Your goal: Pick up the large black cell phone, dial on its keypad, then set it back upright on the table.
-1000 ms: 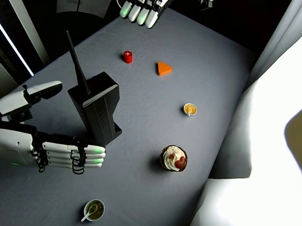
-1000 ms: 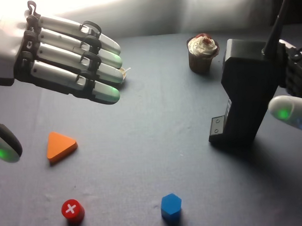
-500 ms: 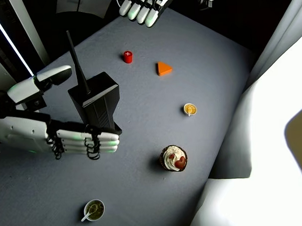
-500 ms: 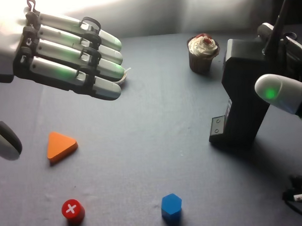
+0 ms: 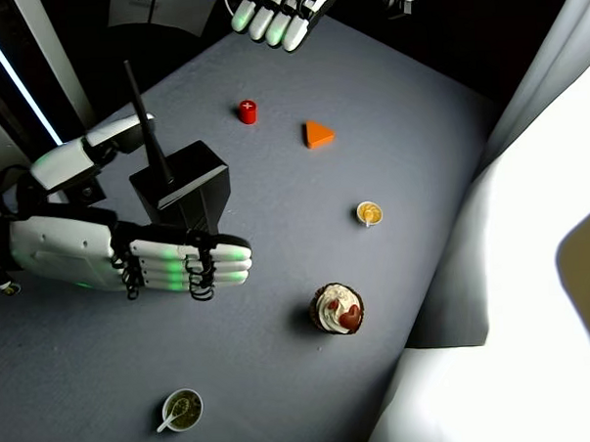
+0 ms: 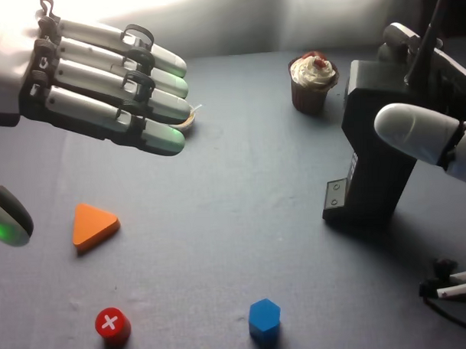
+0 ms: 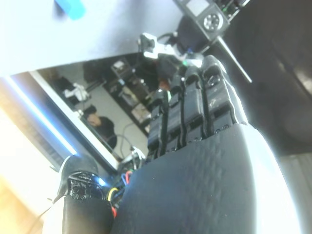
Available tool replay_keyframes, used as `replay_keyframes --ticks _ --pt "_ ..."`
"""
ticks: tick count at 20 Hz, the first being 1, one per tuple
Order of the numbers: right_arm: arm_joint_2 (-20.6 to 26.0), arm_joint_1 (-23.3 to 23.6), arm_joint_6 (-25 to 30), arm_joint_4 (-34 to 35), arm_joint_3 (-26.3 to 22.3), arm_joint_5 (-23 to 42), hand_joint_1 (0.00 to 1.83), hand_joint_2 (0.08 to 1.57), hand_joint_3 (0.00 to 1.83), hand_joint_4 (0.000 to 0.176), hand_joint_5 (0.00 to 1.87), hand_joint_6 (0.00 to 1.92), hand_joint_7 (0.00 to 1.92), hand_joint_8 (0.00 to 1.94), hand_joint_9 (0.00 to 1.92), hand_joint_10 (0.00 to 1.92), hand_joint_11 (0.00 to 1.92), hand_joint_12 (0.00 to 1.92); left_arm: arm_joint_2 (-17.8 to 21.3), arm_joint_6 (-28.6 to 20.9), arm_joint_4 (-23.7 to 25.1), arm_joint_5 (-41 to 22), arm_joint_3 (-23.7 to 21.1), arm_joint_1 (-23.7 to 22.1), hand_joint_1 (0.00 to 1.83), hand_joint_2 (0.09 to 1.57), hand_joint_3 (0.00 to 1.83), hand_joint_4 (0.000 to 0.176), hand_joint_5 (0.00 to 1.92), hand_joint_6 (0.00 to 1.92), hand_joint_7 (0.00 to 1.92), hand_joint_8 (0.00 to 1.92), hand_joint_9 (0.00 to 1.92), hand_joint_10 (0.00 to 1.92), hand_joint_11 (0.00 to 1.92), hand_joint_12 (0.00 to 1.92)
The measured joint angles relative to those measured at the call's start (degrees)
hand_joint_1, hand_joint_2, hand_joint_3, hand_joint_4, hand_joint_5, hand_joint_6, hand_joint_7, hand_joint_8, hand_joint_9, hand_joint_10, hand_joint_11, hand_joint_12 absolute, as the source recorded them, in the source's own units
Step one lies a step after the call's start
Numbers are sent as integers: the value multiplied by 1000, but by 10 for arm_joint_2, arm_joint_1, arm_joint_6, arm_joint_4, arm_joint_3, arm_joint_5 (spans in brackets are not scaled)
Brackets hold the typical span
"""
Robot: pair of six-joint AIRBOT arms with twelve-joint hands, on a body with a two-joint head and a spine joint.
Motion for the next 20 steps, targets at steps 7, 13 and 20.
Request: replay_keyframes --ticks 7,13,20 --pt "0 4 -2 0 2 -3 999 930 3 0 0 0 0 0 0 0 0 97 0 0 0 0 0 0 0 1129 1 21 102 0 91 0 67 0 0 131" --pt "3 4 -3 0 2 -3 1023 963 0 0 0 0 17 0 34 0 0 277 0 -8 0 1 0 0 0 1132 1 19 103 1 99 2 74 2 0 165" --pt "4 4 -8 -2 2 0 1374 1183 7 0 730 930 819 1152 834 1447 556 1373 0 -5 4 -2 0 0 0 1133 1 23 115 3 124 6 100 8 0 169"
